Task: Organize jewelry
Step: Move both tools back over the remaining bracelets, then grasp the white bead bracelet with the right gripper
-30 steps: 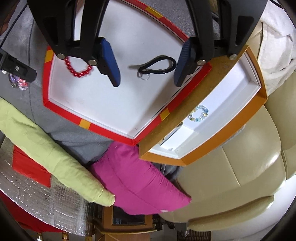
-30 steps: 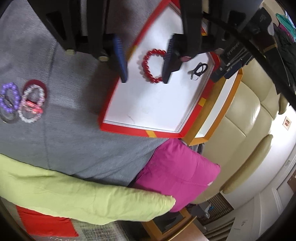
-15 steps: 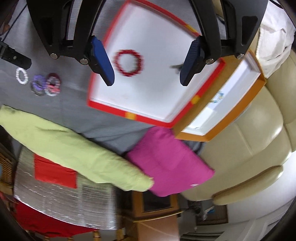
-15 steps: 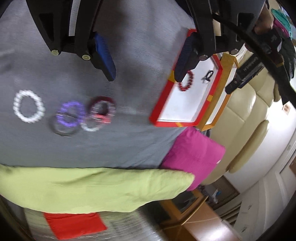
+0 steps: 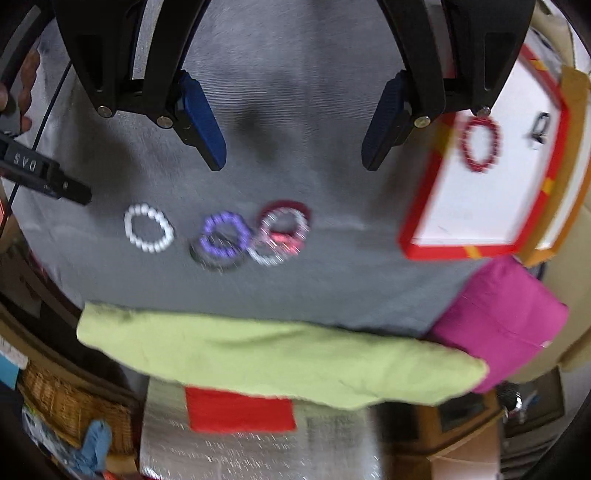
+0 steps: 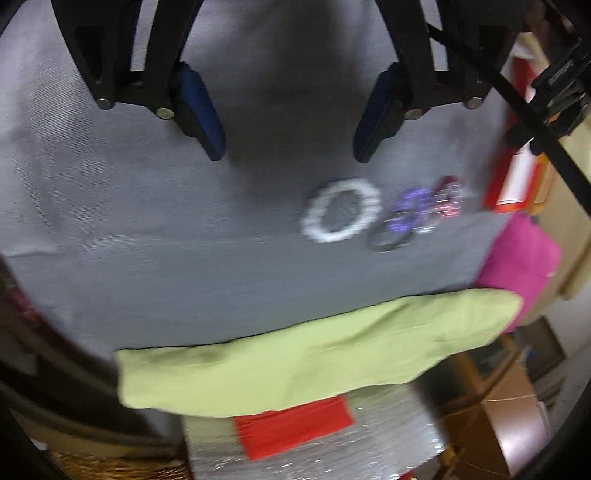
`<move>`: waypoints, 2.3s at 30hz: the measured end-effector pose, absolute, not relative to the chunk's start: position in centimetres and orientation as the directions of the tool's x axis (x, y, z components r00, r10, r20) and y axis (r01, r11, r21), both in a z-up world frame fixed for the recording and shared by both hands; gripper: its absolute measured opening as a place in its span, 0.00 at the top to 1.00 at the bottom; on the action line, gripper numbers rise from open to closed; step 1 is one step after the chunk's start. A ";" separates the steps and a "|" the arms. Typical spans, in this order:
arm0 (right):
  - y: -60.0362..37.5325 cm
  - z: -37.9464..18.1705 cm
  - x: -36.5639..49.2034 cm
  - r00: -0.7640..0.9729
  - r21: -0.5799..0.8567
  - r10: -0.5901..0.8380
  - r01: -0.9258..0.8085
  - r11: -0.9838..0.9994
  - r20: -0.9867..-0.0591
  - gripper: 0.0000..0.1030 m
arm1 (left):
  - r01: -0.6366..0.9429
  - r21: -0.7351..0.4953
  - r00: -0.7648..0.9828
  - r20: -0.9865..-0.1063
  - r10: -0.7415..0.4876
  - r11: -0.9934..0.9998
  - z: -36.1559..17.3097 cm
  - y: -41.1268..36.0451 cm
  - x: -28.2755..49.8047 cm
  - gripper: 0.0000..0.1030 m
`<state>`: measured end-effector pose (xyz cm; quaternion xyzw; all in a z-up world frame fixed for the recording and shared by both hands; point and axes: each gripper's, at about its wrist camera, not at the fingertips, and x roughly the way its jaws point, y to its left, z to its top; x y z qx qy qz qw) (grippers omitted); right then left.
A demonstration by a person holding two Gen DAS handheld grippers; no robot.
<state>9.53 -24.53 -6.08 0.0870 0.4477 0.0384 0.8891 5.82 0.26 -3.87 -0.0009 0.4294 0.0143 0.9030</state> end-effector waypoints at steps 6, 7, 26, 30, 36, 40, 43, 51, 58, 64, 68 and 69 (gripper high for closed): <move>-24.2 -8.9 11.1 0.548 0.050 0.018 0.043 0.998 -0.837 0.00 | -0.043 0.011 0.591 -0.806 0.035 0.999 -8.2 0.7 7.0 0.15; -23.7 -9.0 11.0 0.557 0.016 -0.008 0.040 0.999 -0.830 0.00 | -0.055 0.022 0.585 -0.809 0.049 0.998 -8.2 0.6 7.0 0.13; -23.9 -9.0 9.7 0.611 0.033 -0.038 0.105 0.994 -0.791 0.00 | -0.127 0.006 0.605 -0.792 0.083 0.992 -9.2 1.3 6.5 0.00; -23.8 -8.9 9.4 0.605 0.030 -0.037 0.101 0.994 -0.796 0.00 | -0.128 0.008 0.615 -0.784 0.086 0.992 -9.2 1.2 6.2 0.00; -23.8 -9.0 10.4 0.577 0.017 -0.026 0.068 0.998 -0.817 0.00 | -0.073 -0.006 0.602 -0.797 0.040 0.997 -9.1 1.7 6.3 0.00; -23.8 -9.0 10.7 0.566 0.017 -0.026 0.071 0.997 -0.824 0.00 | -0.063 0.005 0.599 -0.800 0.041 0.998 -9.0 1.7 6.2 0.00; -23.6 -8.8 11.4 0.535 0.004 -0.039 0.079 0.997 -0.844 0.00 | -0.081 0.025 0.602 -0.796 0.068 0.996 -8.6 1.9 6.5 0.00; -25.7 -7.2 10.8 0.585 0.176 0.095 0.083 0.981 -0.805 0.01 | -0.176 0.056 0.700 -0.695 0.165 0.983 -5.5 3.1 5.5 0.00; -25.3 -5.7 12.1 0.552 0.212 0.139 0.071 0.975 -0.822 0.26 | -0.199 -0.006 0.690 -0.711 0.136 0.980 -5.3 4.3 6.1 0.00; -23.0 -5.7 15.8 0.460 0.220 0.170 0.058 0.974 -0.871 0.47 | -0.213 -0.043 0.700 -0.703 0.122 0.976 -5.0 5.2 5.9 0.00; -21.0 -5.6 17.7 0.432 0.165 0.129 0.048 0.985 -0.893 0.55 | -0.220 -0.070 0.705 -0.701 0.109 0.973 -4.7 5.7 6.0 0.00; -20.6 -5.9 18.2 0.420 0.147 0.114 0.047 0.988 -0.900 0.56 | -0.219 -0.071 0.706 -0.700 0.108 0.973 -4.7 5.7 6.0 0.00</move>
